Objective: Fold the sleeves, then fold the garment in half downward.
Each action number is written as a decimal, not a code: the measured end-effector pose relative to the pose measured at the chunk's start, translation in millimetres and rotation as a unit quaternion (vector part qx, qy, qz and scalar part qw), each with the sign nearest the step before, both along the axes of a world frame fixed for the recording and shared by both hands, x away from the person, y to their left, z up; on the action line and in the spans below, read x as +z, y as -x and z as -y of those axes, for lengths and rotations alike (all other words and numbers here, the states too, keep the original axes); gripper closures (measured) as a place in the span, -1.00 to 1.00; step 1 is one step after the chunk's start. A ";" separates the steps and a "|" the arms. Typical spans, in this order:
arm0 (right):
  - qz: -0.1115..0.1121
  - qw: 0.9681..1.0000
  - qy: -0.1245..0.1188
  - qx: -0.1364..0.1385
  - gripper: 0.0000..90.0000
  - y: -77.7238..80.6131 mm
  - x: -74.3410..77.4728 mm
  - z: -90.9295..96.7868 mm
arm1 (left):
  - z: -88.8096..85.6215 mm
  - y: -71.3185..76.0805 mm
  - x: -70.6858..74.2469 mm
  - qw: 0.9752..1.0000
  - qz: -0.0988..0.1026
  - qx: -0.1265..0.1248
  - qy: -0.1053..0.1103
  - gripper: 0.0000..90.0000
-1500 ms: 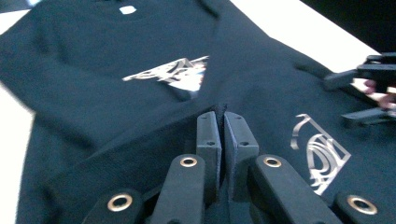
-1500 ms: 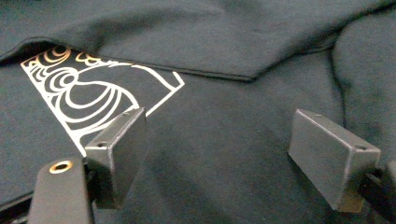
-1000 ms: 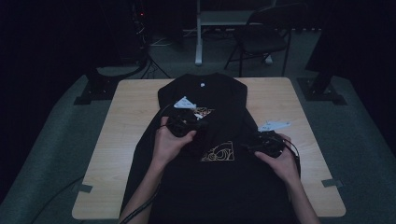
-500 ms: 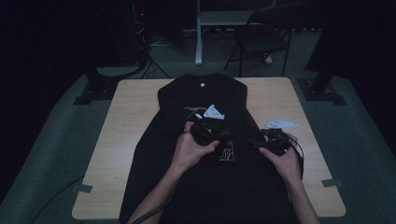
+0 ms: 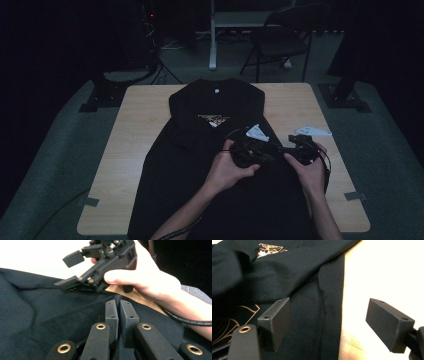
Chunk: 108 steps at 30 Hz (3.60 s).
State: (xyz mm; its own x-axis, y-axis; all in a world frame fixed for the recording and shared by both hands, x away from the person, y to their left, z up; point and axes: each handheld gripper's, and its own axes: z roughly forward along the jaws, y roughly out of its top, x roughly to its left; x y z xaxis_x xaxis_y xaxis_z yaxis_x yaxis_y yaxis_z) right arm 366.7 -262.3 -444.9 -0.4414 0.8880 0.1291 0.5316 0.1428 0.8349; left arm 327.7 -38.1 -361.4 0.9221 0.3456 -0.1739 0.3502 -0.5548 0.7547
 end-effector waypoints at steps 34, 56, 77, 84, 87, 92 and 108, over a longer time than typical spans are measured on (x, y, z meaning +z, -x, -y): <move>0.001 1.000 0.001 -0.004 -0.56 0.7 0.3 1.1 | -1.9 0.2 5.7 1.000 -0.007 -0.019 0.010 0.31; 0.001 1.000 0.006 0.003 -0.56 0.7 -0.3 -0.9 | -90.7 -40.8 -2.9 0.994 -0.013 0.105 0.035 -0.28; -0.008 0.999 0.021 0.026 -0.56 -1.1 -3.9 -7.0 | -231.9 -81.7 -21.9 0.958 -0.029 0.277 0.068 -0.30; -0.015 0.999 0.026 0.030 -0.56 -1.6 -5.1 -9.2 | -267.9 -90.4 -41.8 0.942 -0.053 0.326 0.064 -0.30; -0.015 0.999 0.028 0.032 -0.56 -1.9 -5.5 -10.1 | -276.1 -92.2 -50.0 0.937 -0.062 0.338 0.060 -0.30; -0.016 0.999 0.030 0.033 -0.56 -1.9 -5.8 -10.7 | -284.7 -93.3 -59.8 0.932 -0.073 0.350 0.058 -0.30; -0.016 0.999 0.030 0.036 -0.56 -1.4 -5.9 -11.9 | -286.4 -110.0 -61.5 0.925 -0.040 0.375 0.044 -0.32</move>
State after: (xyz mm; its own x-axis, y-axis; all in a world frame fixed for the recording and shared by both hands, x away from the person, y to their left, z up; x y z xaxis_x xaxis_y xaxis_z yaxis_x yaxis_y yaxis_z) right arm 368.1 -250.4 -450.7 -0.5009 0.8606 0.0916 0.5448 0.2313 0.8061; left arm 437.7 248.3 -422.8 0.4109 0.8648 -0.2886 0.6688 -0.0708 0.7401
